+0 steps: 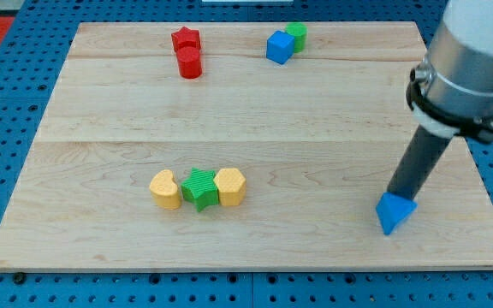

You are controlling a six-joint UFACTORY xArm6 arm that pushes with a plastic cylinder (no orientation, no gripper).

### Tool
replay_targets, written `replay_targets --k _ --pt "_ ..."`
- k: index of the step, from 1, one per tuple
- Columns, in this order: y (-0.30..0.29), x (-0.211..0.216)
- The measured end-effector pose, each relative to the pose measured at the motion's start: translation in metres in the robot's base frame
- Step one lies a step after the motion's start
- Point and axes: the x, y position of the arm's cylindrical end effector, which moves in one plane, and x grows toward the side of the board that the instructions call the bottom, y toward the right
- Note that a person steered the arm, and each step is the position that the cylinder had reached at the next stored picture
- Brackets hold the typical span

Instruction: Move the yellow blocks and green star towards the right

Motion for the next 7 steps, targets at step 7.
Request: replay_targets --k 7 --pt "-0.377 -0.047"
